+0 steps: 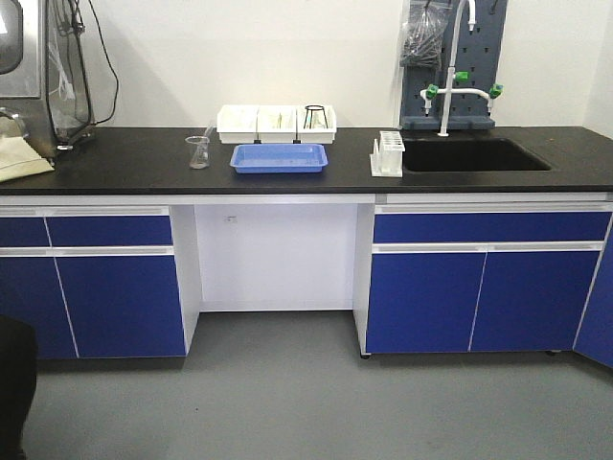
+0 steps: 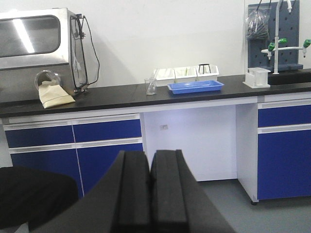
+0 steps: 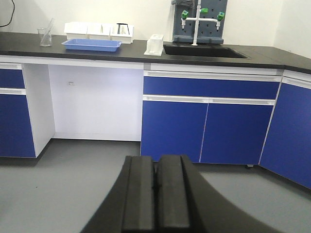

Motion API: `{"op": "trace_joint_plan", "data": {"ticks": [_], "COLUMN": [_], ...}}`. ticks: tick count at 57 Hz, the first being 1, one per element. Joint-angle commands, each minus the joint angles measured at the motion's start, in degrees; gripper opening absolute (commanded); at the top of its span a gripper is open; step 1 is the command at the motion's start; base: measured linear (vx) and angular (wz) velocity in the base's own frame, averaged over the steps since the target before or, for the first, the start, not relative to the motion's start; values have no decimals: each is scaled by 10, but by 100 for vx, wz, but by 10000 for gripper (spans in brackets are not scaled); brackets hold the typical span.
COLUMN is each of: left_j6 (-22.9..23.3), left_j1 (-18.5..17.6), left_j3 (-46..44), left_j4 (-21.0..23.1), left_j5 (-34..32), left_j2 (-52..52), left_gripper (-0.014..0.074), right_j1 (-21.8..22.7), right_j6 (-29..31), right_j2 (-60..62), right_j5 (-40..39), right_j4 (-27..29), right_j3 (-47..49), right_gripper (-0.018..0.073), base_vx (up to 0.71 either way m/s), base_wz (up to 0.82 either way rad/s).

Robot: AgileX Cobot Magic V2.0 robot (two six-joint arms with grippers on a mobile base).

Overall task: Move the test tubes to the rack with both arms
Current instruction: 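Drive the base forward up to the bench with the blue tray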

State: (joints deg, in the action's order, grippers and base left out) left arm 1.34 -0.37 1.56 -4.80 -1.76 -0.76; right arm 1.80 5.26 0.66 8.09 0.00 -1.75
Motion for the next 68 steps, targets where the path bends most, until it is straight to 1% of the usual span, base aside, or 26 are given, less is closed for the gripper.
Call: {"op": "trace_joint_plan", "data": {"ticks": [1,68], "left_j6": [5,5], "left_j1": [0,0], "left_j3": [-15,-15], "left_j4": [5,5], "left_j5": [-47,-47], "left_j2": [-1,-1], "left_gripper": [-4,-4], "right_j1": [1,1], "right_j6": [0,0], "right_j2": [2,2], "right_j5": [-47,-47], "right_j4": [-7,-7], "right_j3": [-8,-8], "right_gripper": [-8,-8], "base_vx": [0,2], "base_wz": [0,-1]}}
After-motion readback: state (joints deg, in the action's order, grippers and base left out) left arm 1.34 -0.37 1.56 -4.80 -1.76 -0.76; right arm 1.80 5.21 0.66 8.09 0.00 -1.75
